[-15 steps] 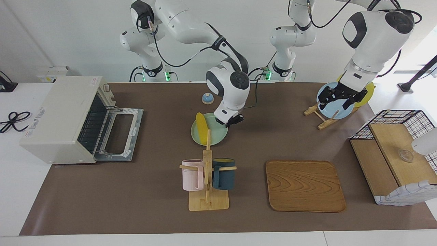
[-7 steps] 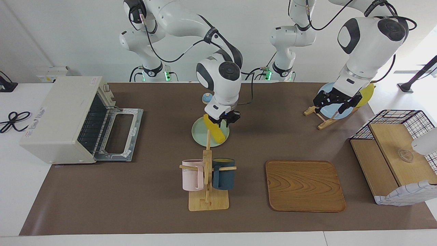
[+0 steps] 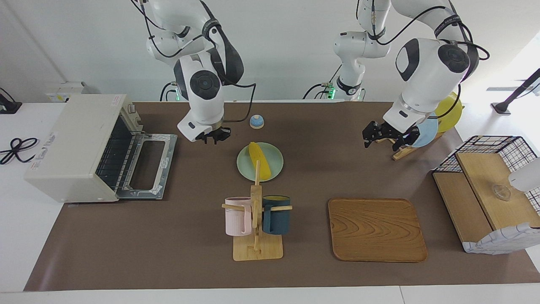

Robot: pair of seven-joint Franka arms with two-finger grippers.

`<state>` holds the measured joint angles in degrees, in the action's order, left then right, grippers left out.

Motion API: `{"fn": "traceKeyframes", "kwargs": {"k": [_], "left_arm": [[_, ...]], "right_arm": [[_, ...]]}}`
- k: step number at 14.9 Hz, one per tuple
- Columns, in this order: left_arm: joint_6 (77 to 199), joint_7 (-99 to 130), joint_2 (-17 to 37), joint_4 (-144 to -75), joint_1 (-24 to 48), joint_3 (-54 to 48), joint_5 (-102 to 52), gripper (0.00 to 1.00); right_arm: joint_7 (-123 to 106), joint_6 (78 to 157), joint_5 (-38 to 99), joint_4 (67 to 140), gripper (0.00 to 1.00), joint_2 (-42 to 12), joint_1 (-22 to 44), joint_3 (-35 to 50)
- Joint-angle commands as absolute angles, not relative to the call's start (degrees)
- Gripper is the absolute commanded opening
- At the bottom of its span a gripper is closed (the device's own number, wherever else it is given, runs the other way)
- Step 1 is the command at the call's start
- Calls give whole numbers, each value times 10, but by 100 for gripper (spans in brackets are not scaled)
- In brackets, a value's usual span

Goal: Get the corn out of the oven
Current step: 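Set the plate on the table while the left gripper reaches forward, then grasp the yellow corn with the left gripper while the right gripper withdraws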

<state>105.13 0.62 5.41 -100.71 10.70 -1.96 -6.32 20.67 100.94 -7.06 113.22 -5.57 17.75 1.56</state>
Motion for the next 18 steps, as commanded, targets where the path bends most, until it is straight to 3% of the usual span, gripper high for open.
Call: {"fn": "traceKeyframes", "kwargs": {"k": [1, 2, 4, 9, 18], "left_arm": [[1084, 51, 72, -1012, 147, -13, -72, 100], [1096, 71, 78, -1012, 162, -13, -76, 100], [1117, 112, 94, -1012, 196, -13, -78, 100], [1178, 246, 116, -1027, 272, -13, -83, 100], [1293, 443, 204, -1027, 409, -11, -83, 100]], "right_arm": [[186, 1083, -98, 1257, 28, -2, 122, 25], [170, 1124, -98, 1291, 22, 8, 101, 25], [128, 1185, -97, 1345, 0, 22, 65, 25], [74, 1264, -97, 1385, 0, 28, 19, 25], [79, 1296, -97, 1407, 0, 25, 20, 25]]}}
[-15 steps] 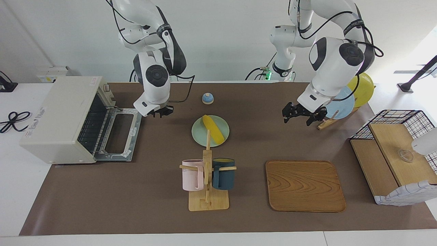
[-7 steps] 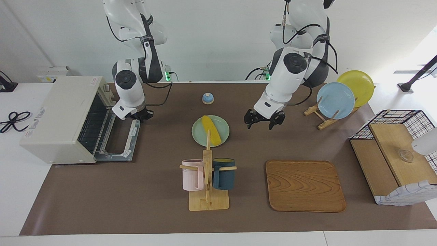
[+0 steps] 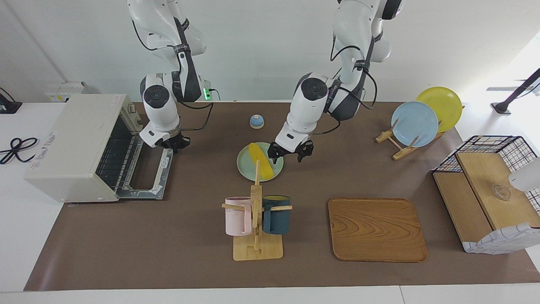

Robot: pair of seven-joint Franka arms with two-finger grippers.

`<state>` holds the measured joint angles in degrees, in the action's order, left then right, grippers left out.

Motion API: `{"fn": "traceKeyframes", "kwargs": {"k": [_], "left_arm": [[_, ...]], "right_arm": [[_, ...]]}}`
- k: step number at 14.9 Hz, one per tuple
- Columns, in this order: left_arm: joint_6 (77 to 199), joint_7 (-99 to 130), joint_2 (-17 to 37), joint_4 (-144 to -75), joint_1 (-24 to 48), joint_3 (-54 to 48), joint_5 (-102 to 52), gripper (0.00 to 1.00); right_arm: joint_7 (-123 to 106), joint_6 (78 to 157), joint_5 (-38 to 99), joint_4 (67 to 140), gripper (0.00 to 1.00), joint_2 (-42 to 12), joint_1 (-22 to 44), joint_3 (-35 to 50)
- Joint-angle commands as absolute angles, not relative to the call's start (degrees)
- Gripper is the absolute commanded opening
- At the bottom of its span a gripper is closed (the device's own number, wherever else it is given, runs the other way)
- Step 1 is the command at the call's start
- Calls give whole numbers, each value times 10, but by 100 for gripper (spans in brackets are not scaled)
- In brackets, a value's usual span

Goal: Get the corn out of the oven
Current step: 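Grasp the yellow corn with the left gripper while the right gripper withdraws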

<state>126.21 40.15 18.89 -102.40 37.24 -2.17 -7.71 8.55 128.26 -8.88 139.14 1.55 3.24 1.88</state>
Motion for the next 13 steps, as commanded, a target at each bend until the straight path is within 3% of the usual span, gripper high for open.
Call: {"fn": "traceKeyframes", "kwargs": {"k": [1, 5, 13], "left_arm": [[1309, 457, 211, -1027, 412, -11, -83, 100], [1326, 472, 227, -1028, 437, -11, -83, 100], [1353, 480, 243, -1041, 446, -11, -82, 100]], "right_arm": [[76, 1297, -97, 1407, 0, 25, 19, 25], [75, 1277, -106, 1399, 0, 25, 20, 24], [30, 1077, -183, 1263, 0, 47, 13, 23]]}}
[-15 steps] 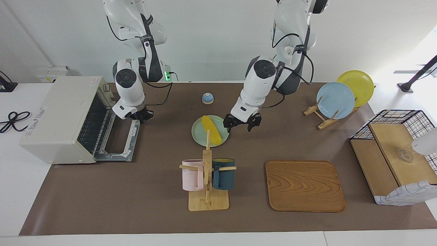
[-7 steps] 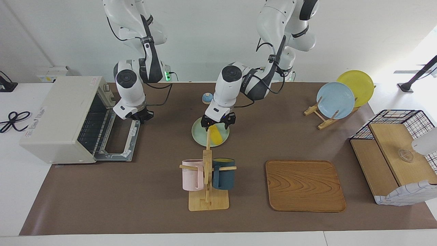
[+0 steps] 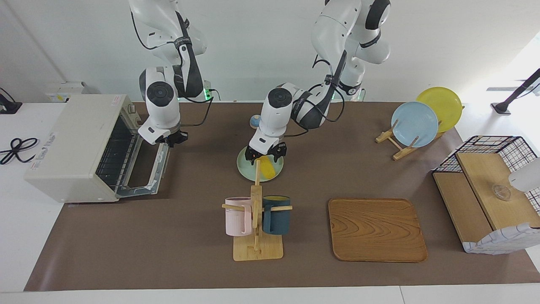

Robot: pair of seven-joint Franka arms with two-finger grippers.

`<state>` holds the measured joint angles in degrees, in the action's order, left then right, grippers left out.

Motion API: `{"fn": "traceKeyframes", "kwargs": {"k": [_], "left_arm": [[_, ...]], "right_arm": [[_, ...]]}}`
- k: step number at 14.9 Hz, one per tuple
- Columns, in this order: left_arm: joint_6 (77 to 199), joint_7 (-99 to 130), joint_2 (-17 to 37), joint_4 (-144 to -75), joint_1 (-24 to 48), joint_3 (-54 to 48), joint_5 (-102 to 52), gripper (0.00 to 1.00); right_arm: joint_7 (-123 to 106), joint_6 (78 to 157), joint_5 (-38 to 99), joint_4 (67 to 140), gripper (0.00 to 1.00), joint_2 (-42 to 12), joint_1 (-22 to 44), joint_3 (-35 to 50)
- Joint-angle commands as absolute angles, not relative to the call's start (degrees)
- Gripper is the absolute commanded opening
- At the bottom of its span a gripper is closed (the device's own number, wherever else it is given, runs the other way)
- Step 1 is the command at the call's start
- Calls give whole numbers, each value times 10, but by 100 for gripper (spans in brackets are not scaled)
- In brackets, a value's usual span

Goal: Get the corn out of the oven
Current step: 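Grasp the yellow corn with the left gripper while the right gripper withdraws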

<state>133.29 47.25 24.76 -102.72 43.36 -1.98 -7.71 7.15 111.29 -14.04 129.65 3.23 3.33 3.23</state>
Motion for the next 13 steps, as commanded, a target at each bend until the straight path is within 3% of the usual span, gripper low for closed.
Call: {"fn": "traceKeyframes", "kwargs": {"k": [1, 3, 5, 8, 10, 11, 13], "left_arm": [[1357, 481, 243, -1041, 446, -11, -82, 100], [1358, 481, 245, -1042, 446, -11, -82, 100], [1359, 480, 245, -1042, 446, -10, -82, 87], [1361, 480, 245, -1046, 443, -10, -80, 81], [1361, 480, 245, -1048, 442, -10, -80, 71], [1361, 480, 245, -1050, 441, -9, -80, 55], [1361, 480, 245, -1049, 438, -9, -79, 9]], "right_arm": [[19, 1064, -188, 1258, 0, 54, 12, 23], [-13, 1044, -195, 1252, 0, 81, 8, 18], [-65, 1033, -195, 1252, 0, 108, -15, 17], [-102, 1027, -195, 1252, 0, 112, -25, 15], [-137, 1021, -194, 1251, 0, 122, -25, 5], [-151, 1020, -193, 1246, 0, 123, -25, 3], [-166, 1020, -193, 1239, 0, 123, -26, 1]]}}
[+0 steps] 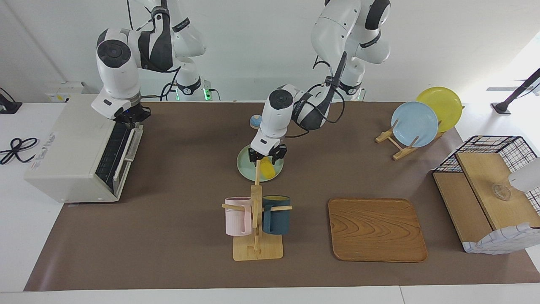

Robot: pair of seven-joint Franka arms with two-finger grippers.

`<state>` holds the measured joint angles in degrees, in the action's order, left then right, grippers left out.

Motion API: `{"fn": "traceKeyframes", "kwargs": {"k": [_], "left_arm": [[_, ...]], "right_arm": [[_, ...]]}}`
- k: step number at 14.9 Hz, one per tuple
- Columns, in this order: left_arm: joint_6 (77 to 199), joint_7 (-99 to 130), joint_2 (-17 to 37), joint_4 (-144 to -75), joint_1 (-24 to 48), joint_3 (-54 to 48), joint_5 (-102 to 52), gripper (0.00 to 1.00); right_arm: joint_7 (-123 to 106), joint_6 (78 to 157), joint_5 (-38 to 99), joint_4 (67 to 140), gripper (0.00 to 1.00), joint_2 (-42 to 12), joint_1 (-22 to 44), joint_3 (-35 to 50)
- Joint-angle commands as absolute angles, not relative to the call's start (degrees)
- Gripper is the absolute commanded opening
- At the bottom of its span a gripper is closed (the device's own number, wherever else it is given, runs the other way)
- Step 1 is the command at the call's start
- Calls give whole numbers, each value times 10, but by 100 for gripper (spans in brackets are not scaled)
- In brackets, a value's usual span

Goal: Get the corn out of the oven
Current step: 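Lift the corn with the left gripper and carry it to the wooden tray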

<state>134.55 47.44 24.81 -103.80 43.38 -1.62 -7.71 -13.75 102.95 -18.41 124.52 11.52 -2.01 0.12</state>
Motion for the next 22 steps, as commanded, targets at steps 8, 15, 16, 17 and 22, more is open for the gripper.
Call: {"fn": "traceKeyframes", "kwargs": {"k": [8, 15, 16, 17, 22], "left_arm": [[1275, 453, 209, -1004, 405, 24, -76, 0], [1177, 188, 229, -911, 216, 22, -75, 0], [1176, 152, 235, -910, 190, 22, -76, 0], [1179, 129, 250, -898, 178, 22, -76, 0], [1174, 40, 379, -745, 128, 21, -76, 0]], "right_arm": [[-178, 1032, -122, 1243, 0, 123, -25, -21], [-153, 1034, -78, 1252, 0, 121, -25, -21], [-153, 1043, -59, 1262, 0, 121, -28, -21], [-154, 1050, -55, 1276, 0, 121, -38, -21], [-165, 1060, -68, 1281, 0, 120, -42, -23]]}}
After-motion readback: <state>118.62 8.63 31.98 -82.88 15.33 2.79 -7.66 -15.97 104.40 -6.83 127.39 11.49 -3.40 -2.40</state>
